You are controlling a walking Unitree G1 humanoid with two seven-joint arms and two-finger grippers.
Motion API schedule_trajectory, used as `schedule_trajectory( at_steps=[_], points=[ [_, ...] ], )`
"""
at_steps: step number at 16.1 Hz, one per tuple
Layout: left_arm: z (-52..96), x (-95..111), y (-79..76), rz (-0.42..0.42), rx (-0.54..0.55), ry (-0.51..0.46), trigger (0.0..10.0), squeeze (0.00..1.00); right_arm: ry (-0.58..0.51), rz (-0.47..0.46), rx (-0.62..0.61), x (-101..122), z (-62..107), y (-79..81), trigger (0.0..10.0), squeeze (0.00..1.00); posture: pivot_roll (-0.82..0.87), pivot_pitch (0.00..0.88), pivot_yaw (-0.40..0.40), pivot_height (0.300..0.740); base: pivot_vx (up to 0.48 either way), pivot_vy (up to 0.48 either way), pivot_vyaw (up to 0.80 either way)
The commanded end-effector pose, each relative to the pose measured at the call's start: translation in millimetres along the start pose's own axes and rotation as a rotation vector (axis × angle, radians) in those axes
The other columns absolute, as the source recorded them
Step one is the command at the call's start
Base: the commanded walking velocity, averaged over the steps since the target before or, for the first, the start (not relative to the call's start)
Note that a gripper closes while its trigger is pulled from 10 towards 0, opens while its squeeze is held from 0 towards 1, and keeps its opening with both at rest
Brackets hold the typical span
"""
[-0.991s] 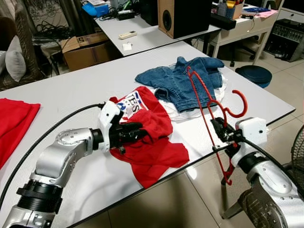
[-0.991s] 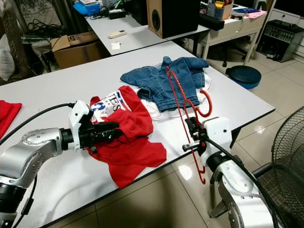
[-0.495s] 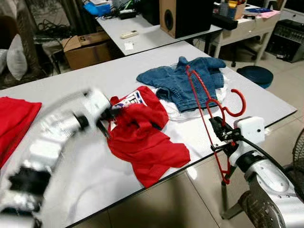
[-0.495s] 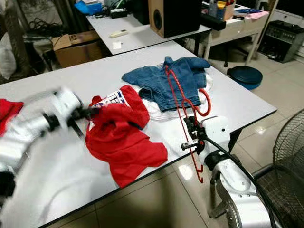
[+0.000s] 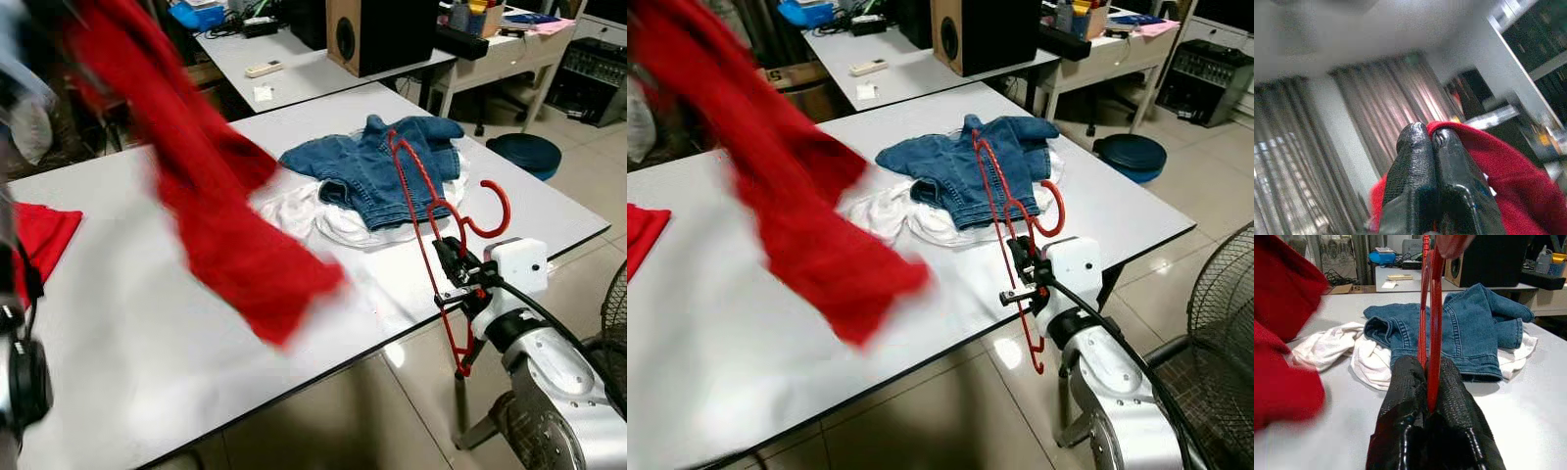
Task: Hang hanger
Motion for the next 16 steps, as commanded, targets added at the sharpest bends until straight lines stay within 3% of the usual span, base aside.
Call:
schedule_trajectory(
  at_steps=[1, 3, 4, 5, 7, 8, 9, 10, 11, 12, 13, 14, 15, 16],
  points=[
    [3.2, -3.4, 1.9, 0.043, 0.001, 0.006, 0.0, 0.0, -0.016, 0.004, 0.004, 2.6, -3.3, 1.9, 10.0, 0.0, -0.02, 0.0, 0.083, 0.74, 0.0, 0.0, 0.0],
    [10.7, -25.2, -20.9, 0.071, -0.102, 0.074, 0.0, 0.0, -0.02, 0.005, 0.012, 3.3, -5.9, 2.9, 10.0, 0.0, -0.02, 0.0, 0.079, 0.74, 0.0, 0.0, 0.0],
    [19.0, -41.8, -40.4, 0.125, -0.176, 0.142, 0.0, 0.0, -0.022, 0.006, 0.014, 3.7, -6.3, 3.2, 10.0, 0.0, -0.02, 0.0, 0.078, 0.74, 0.0, 0.0, 0.0],
    [21.2, -45.6, -47.1, 0.129, -0.209, 0.154, 0.0, 0.0, -0.022, 0.006, 0.014, 3.8, -6.4, 3.4, 10.0, 0.0, -0.02, 0.0, 0.077, 0.74, 0.0, 0.0, 0.0],
    [41.2, -67.7, -100.5, 0.284, -0.455, 0.27, 0.0, 0.0, -0.021, 0.008, 0.02, 3.4, -6.1, 5.1, 10.0, 0.0, -0.02, 0.0, 0.082, 0.74, 0.0, 0.0, 0.0],
    [47.0, -68.5, -114.5, 0.324, -0.531, 0.284, 0.0, 0.0, -0.022, 0.008, 0.021, 3.8, -6.3, 5.4, 10.0, 0.0, -0.03, 0.0, 0.083, 0.74, 0.0, 0.0, 0.0],
    [54.7, -63.6, -139.9, 0.433, -0.632, 0.274, 0.0, 0.0, -0.02, 0.008, 0.022, 3.3, -5.7, 6.4, 10.0, 0.0, -0.03, 0.0, 0.087, 0.74, 0.0, 0.0, 0.0],
    [49.6, -56.8, -150.6, 0.525, -0.59, 0.224, 0.0, 0.0, -0.018, 0.006, 0.02, 2.4, -4.5, 7.3, 10.0, 0.0, -0.03, 0.0, 0.087, 0.74, 0.0, 0.0, 0.0],
    [33.6, -46.8, -143.6, 0.63, -0.444, 0.119, 0.0, 0.0, -0.017, 0.005, 0.02, 2.4, -3.0, 7.5, 10.0, 0.0, -0.03, 0.0, 0.089, 0.74, 0.0, 0.0, 0.0],
    [27.9, -40.7, -140.7, 0.71, -0.404, 0.072, 0.0, 0.0, -0.015, 0.005, 0.021, 2.1, -2.4, 7.6, 10.0, 0.0, -0.03, 0.0, 0.09, 0.74, 0.0, 0.0, 0.0],
    [40.3, -33.3, -155.9, 0.83, -0.604, 0.118, 0.0, 0.0, -0.011, 0.007, 0.021, 1.1, -1.6, 7.6, 10.0, 0.0, -0.03, 0.0, 0.094, 0.74, 0.0, 0.0, 0.0],
    [48.2, -34.5, -161.8, 0.843, -0.682, 0.163, 0.0, 0.0, -0.011, 0.007, 0.02, 1.2, -1.8, 7.5, 10.0, 0.0, -0.03, 0.0, 0.095, 0.74, 0.0, 0.0, 0.0],
    [84.6, -48.1, -178.6, 0.755, -0.915, 0.394, 0.0, 0.0, -0.01, 0.009, 0.02, 0.7, -1.6, 7.8, 10.0, 0.0, -0.04, 0.0, 0.1, 0.74, 0.0, 0.0, 0.0],
    [119.6, -62.1, -185.5, 0.662, -1.082, 0.606, 0.0, 0.0, -0.008, 0.01, 0.02, 0.2, -1.3, 8.5, 10.0, 0.0, -0.04, 0.0, 0.104, 0.74, 0.0, 0.0, 0.0]
  ],
)
Point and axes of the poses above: a point about 5 cm out from each wrist's last joint towards the gripper, its own z axis pointing back from the gripper into the wrist, its own x axis along the axis of the wrist's last joint, y = z × x, the point moved 1 cm from there along -z, pointing out of the wrist towards the gripper, and after that the axes turned 3 degrees about z, right-handed, at the moved point
